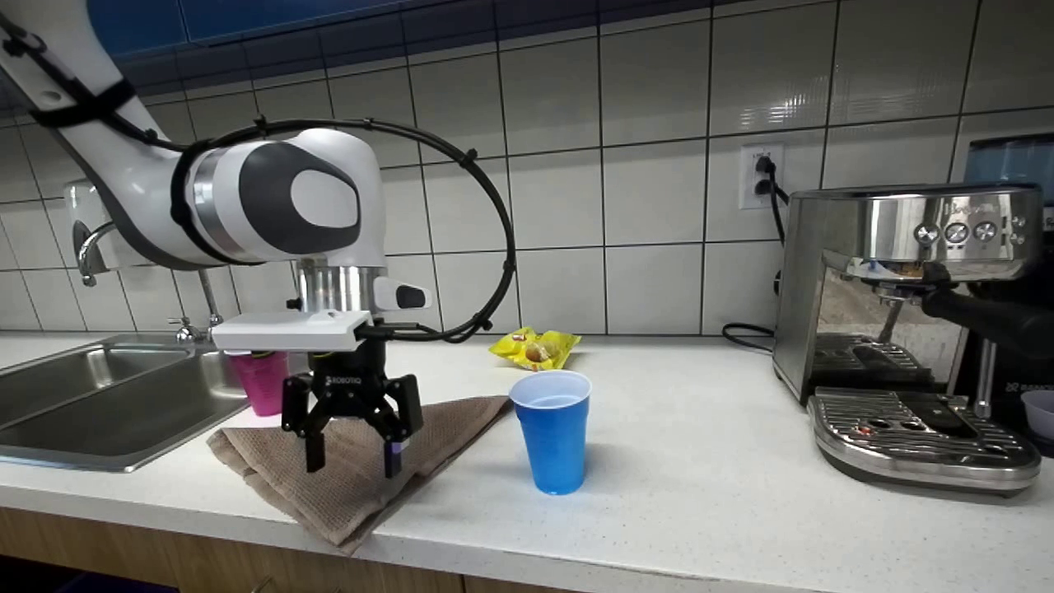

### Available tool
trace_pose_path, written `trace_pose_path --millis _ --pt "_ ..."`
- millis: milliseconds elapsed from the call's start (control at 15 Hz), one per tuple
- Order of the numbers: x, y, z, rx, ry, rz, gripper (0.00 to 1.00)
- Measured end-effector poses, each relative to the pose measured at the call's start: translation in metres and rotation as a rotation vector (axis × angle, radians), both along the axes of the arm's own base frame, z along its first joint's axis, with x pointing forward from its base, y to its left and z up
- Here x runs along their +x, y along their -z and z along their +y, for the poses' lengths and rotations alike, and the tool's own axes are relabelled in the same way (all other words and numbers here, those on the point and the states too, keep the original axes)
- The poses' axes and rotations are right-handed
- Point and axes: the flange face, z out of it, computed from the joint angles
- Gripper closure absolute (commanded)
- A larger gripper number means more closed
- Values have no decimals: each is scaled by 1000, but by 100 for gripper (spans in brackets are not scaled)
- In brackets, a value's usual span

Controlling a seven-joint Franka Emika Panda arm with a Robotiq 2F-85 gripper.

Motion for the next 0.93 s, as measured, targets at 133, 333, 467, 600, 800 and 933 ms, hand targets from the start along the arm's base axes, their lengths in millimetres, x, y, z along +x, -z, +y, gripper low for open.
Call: trace_pose_path --millis 133,333,467,600,800,933 --pt "6 -5 -1 9 23 -17 0" --pt "14 -12 -2 22 54 -39 0" --pt "17 -15 -1 24 57 -46 0" --pt "16 -13 -1 24 57 -43 0" --pt "16 -13 -1 24 57 -42 0" --pt "16 -13 -1 25 57 -41 0"
